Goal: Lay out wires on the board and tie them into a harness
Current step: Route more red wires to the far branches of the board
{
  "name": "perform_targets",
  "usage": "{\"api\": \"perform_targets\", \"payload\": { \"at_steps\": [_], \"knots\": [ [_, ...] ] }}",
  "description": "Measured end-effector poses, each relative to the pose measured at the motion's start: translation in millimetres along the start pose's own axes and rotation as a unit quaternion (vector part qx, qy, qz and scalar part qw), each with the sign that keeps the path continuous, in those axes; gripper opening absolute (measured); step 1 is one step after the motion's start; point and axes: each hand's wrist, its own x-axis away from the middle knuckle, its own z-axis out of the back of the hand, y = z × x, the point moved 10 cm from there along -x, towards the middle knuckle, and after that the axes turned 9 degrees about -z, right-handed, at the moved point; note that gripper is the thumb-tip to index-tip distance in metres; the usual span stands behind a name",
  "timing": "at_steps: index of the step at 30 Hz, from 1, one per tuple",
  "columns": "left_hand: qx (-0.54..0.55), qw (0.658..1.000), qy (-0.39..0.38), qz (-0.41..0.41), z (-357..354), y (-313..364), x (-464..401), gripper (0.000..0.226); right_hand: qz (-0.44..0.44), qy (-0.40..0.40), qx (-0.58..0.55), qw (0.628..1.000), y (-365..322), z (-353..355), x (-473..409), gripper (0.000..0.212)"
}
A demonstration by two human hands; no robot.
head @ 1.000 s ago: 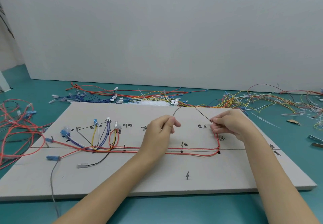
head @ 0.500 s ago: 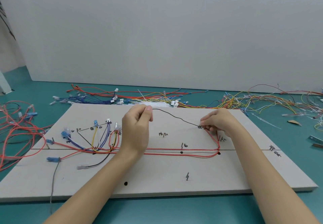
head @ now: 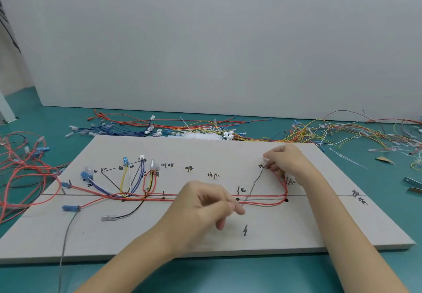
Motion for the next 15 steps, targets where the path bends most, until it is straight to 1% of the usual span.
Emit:
{"api": "perform_targets", "payload": {
  "at_steps": [3,4,5,6,8,9,10,12,15],
  "knots": [
    [-0.052,0.997,-0.049,0.010,-23,0,9,0.034,0.060,0.126,0.058,0.989,-8,23,21,0.018],
    [-0.068,0.996,-0.065,0.008,-30,1,11,0.035,0.067,0.148,0.068,0.984,-10,27,31,0.021],
    [-0.077,0.994,-0.079,0.004,-37,3,14,0.034,0.063,0.141,0.073,0.985,-10,27,40,0.028],
    [-0.079,0.993,-0.088,-0.001,-43,5,16,0.032,0.049,0.106,0.079,0.990,-8,21,50,0.036],
    [-0.072,0.993,-0.093,-0.011,-52,8,19,0.030,0.016,-0.014,0.090,0.996,1,-4,73,0.047],
    [-0.079,0.992,-0.094,-0.022,-55,10,19,0.029,0.008,-0.069,0.088,0.994,6,-15,86,0.046],
    [-0.094,0.990,-0.095,-0.036,-58,11,19,0.029,0.008,-0.106,0.083,0.991,9,-22,98,0.041],
    [-0.111,0.987,-0.102,-0.051,-64,12,18,0.029,0.020,-0.137,0.064,0.988,14,-25,113,0.030],
    [-0.113,0.986,-0.112,-0.049,-68,7,19,0.028,0.015,-0.133,0.011,0.991,24,-21,120,0.018]
  ]
}}
